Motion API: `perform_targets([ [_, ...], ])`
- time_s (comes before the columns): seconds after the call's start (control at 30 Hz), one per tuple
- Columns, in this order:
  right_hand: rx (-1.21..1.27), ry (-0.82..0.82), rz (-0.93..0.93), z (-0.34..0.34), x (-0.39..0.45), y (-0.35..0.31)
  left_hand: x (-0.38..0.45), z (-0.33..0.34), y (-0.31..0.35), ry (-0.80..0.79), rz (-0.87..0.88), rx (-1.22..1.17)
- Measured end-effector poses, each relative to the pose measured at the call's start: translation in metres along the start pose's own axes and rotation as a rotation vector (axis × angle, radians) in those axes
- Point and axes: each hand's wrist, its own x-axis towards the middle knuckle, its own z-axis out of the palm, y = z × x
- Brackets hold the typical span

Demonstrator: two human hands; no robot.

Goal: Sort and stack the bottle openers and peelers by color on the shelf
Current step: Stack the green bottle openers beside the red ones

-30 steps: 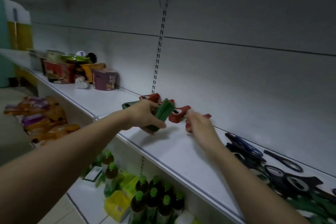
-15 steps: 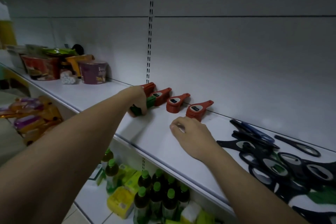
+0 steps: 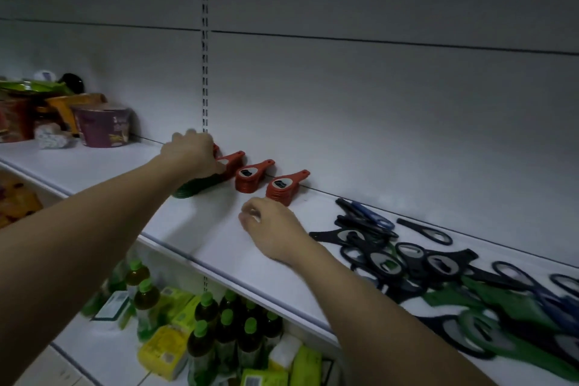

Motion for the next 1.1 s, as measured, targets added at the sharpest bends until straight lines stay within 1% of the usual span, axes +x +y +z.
perform_targets([
  [0.03, 0.119, -0.014, 0.022, -0.008, -0.001, 0.000, -0.007, -0.003, 0.014, 0.107, 0.065, -0.047],
  [0.07, 0.200, 0.008, 0.032, -0.020, -0.003, 0.001, -0.015, -0.004, 0.031, 0.204, 0.137, -0.143],
  [0.1, 0.216, 0.049, 0.011, -0.037, -0.005, 0.003, -0.024, -0.004, 0.049, 0.265, 0.214, -0.252],
  [0.13, 0.168, 0.089, -0.019, -0.057, -0.010, 0.007, -0.034, -0.002, 0.068, 0.285, 0.288, -0.357],
  [0.17, 0.126, 0.116, -0.032, -0.078, -0.016, 0.013, -0.043, 0.002, 0.085, 0.267, 0.358, -0.457],
  [0.23, 0.047, 0.133, 0.001, -0.119, -0.037, 0.034, -0.059, 0.015, 0.123, 0.130, 0.469, -0.626],
  [0.3, -0.046, 0.135, 0.086, -0.151, -0.061, 0.063, -0.066, 0.034, 0.157, -0.046, 0.570, -0.713],
  [0.37, -0.116, 0.132, 0.185, -0.168, -0.078, 0.089, -0.069, 0.055, 0.186, -0.185, 0.638, -0.748],
  [0.47, -0.130, 0.131, 0.316, -0.173, -0.085, 0.120, -0.071, 0.083, 0.208, -0.308, 0.668, -0.736],
  [0.53, -0.107, 0.113, 0.388, -0.169, -0.082, 0.133, -0.072, 0.089, 0.204, -0.436, 0.666, -0.681],
  [0.57, -0.098, 0.105, 0.410, -0.166, -0.081, 0.136, -0.072, 0.090, 0.198, -0.474, 0.672, -0.634],
  [0.63, -0.091, 0.110, 0.420, -0.158, -0.079, 0.136, -0.071, 0.087, 0.185, -0.486, 0.685, -0.551],
  [0.67, -0.109, 0.112, 0.414, -0.154, -0.079, 0.133, -0.069, 0.085, 0.179, -0.494, 0.679, -0.548],
  [0.73, -0.147, 0.102, 0.412, -0.148, -0.082, 0.125, -0.067, 0.080, 0.172, -0.529, 0.653, -0.579],
  [0.83, -0.177, 0.036, 0.413, -0.140, -0.091, 0.113, -0.065, 0.076, 0.169, -0.573, 0.612, -0.629],
  [0.93, -0.230, 0.025, 0.409, -0.134, -0.094, 0.103, -0.066, 0.077, 0.169, -0.550, 0.605, -0.659],
  [1.03, -0.284, 0.052, 0.406, -0.128, -0.092, 0.095, -0.067, 0.078, 0.168, -0.460, 0.602, -0.684],
  [1.1, -0.272, 0.061, 0.406, -0.126, -0.090, 0.093, -0.066, 0.078, 0.168, -0.376, 0.606, -0.732],
])
